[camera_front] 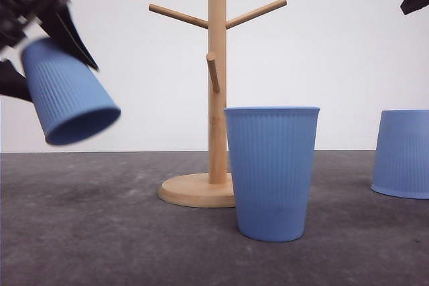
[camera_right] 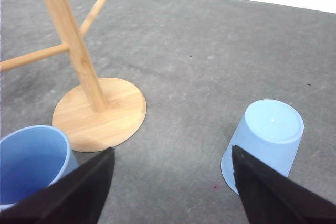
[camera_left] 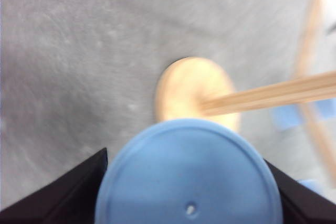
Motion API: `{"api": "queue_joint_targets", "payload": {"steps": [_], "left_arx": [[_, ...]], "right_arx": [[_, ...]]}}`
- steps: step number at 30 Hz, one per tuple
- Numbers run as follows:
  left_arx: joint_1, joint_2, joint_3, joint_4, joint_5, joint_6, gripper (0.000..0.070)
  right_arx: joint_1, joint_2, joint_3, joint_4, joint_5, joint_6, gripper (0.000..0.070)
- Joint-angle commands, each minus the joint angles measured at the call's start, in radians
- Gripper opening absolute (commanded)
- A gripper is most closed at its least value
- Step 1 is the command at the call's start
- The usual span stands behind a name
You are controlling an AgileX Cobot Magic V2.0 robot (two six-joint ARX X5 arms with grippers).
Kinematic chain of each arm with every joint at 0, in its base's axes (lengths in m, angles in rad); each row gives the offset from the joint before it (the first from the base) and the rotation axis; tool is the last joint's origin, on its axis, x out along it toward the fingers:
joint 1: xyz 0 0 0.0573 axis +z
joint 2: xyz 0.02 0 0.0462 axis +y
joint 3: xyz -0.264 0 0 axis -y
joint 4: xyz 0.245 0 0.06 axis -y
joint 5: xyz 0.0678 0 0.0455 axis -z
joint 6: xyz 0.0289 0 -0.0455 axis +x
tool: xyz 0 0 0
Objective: Place three cups
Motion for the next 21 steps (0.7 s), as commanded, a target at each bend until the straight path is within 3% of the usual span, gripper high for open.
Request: {"api": "queue_joint_targets", "payload": {"steps": [1,5,10,21], "left_arx": [[0.017,-0.041,0.003,0.045,0.010,-0.127,0.0433],[0.056,-0.110,0.003,0.124,0.010,-0.265,0.0433],[0.070,-0.116,0.003,0.312,0.010,-0.424,0.0434],[-0.004,0.026,0.004,0.627,0.056,-0.619,0.0433]], "right_arx": [[0.004,0.003,0.017,0.010,-0.002,-0.003,0.0448],[0.004,0.003,0.017,0.010,-0.002,-0.003,0.0448],[0.004,0.003,0.017,0.011,-0.002,-0.004,0.0448],[0.004,0.003,0.017,0.033,-0.001,-0.004,0.0448]]}}
